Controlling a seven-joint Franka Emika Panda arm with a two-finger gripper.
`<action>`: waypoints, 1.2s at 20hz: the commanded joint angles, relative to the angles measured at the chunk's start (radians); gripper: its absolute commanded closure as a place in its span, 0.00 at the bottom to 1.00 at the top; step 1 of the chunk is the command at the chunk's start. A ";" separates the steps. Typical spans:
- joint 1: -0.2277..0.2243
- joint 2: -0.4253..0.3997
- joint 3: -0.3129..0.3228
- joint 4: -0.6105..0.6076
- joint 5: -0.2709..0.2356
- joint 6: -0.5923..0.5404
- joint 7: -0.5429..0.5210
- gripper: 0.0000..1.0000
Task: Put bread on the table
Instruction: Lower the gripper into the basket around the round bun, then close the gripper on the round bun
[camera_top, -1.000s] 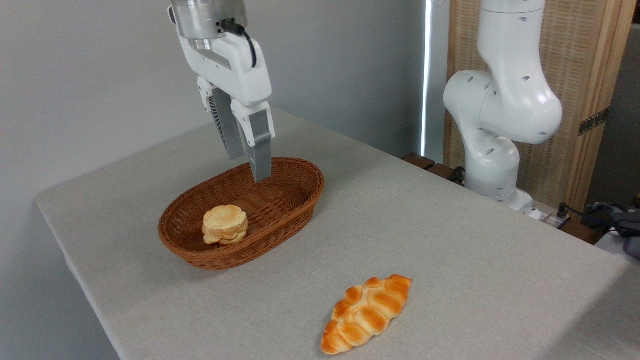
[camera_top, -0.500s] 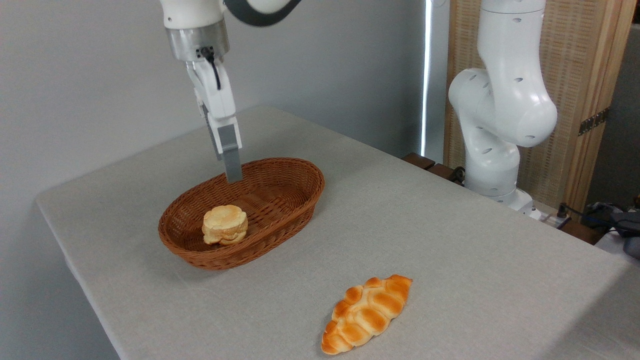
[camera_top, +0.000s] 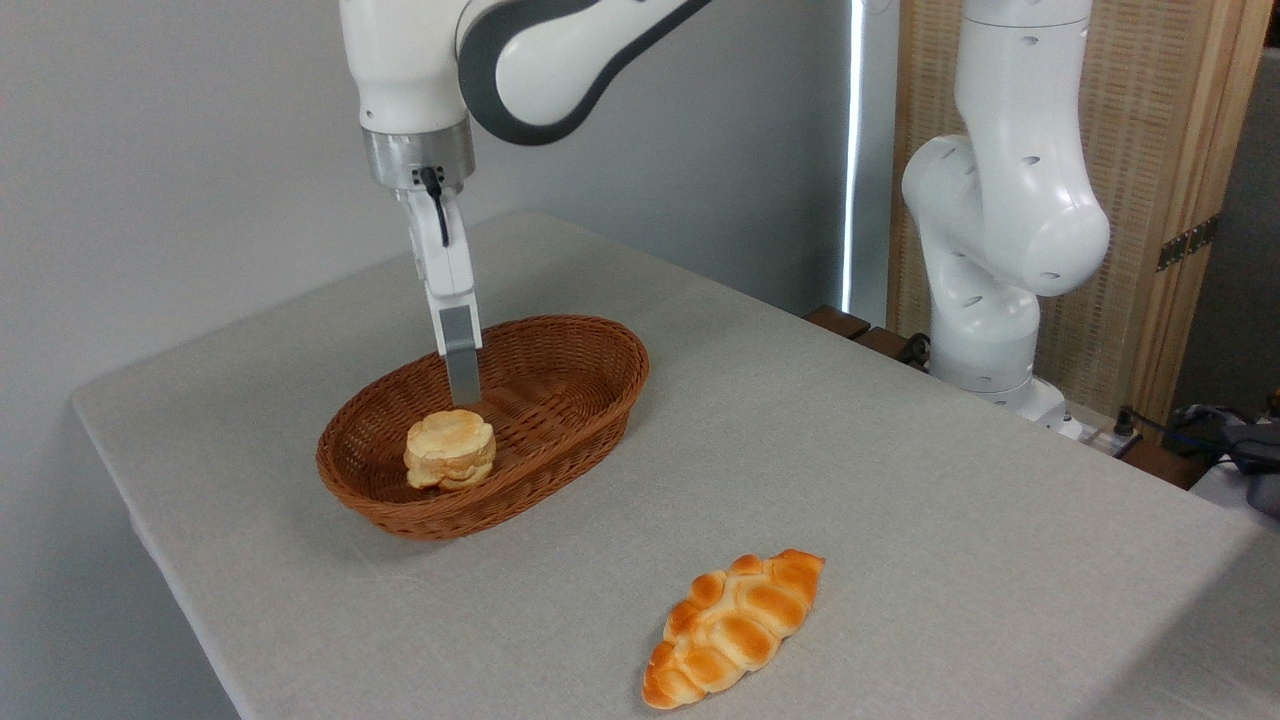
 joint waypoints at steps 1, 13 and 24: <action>-0.017 -0.006 0.011 -0.085 0.010 0.146 -0.003 0.00; -0.003 0.058 0.068 -0.077 0.128 0.338 0.000 0.00; -0.003 0.075 0.111 -0.082 0.268 0.335 0.000 0.00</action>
